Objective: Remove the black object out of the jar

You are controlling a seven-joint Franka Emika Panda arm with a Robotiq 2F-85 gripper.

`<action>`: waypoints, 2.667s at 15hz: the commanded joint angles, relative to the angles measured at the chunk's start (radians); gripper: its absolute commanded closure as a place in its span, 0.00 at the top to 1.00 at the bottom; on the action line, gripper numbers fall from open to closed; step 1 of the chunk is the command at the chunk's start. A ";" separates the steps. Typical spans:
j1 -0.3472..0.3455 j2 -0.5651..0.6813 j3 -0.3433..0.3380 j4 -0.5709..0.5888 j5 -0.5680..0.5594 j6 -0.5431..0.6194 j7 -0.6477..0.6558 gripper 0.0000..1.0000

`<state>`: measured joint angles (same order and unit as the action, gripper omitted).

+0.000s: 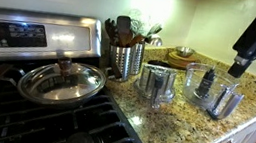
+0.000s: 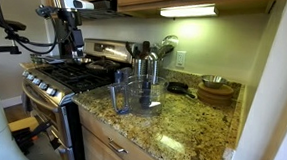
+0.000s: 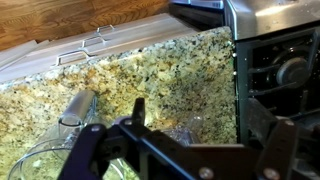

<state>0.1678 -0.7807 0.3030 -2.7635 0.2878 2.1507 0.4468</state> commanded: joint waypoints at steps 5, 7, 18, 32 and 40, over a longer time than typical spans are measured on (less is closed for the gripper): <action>-0.122 0.179 -0.103 0.167 -0.203 -0.103 -0.136 1.00; -0.142 0.240 -0.129 0.201 -0.234 -0.086 -0.169 1.00; -0.156 0.376 -0.190 0.251 -0.259 -0.052 -0.197 1.00; -0.242 0.578 -0.305 0.344 -0.273 0.102 -0.225 1.00; -0.240 0.745 -0.345 0.451 -0.262 0.123 -0.232 1.00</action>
<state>-0.0671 -0.0846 -0.0268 -2.3502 0.0284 2.2618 0.2347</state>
